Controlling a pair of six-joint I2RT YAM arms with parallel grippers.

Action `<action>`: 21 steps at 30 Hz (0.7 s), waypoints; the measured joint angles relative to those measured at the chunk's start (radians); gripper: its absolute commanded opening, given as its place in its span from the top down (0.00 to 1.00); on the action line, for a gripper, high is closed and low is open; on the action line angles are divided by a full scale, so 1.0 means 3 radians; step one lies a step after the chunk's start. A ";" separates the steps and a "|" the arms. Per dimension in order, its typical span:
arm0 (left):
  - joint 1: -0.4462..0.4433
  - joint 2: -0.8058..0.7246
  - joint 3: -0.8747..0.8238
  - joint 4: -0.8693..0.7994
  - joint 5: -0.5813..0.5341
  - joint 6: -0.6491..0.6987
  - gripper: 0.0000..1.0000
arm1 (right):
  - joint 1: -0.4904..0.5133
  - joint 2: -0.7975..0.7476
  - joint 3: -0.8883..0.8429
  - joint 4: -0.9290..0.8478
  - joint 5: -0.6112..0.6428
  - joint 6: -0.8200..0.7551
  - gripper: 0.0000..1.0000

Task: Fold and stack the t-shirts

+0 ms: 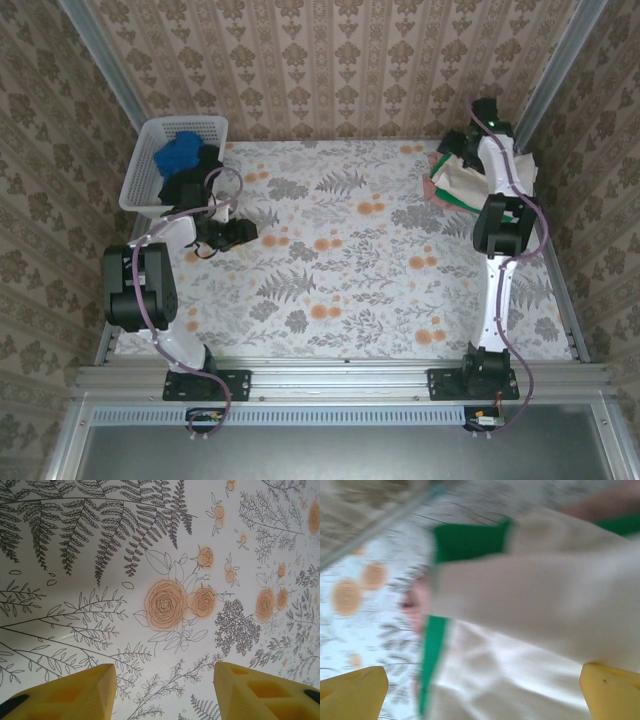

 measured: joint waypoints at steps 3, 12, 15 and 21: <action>0.0000 0.0000 -0.0005 -0.0003 0.0000 0.0000 0.44 | 0.0128 0.0193 0.0324 -0.0072 -0.0126 -0.0189 0.00; 0.0000 -0.0009 -0.0005 -0.0018 0.0000 0.0001 0.44 | 0.0086 0.0220 0.0313 -0.0303 -0.0324 -0.0460 0.00; 0.0000 -0.0038 -0.0010 -0.0022 -0.0001 0.0000 0.44 | 0.0046 -0.0102 -0.0095 -0.0282 -0.0200 -0.0448 0.00; -0.0004 -0.0483 -0.0320 0.0127 -0.0249 -0.0081 0.00 | -0.0027 -0.1748 -0.2256 0.0617 -0.0014 -0.0379 0.00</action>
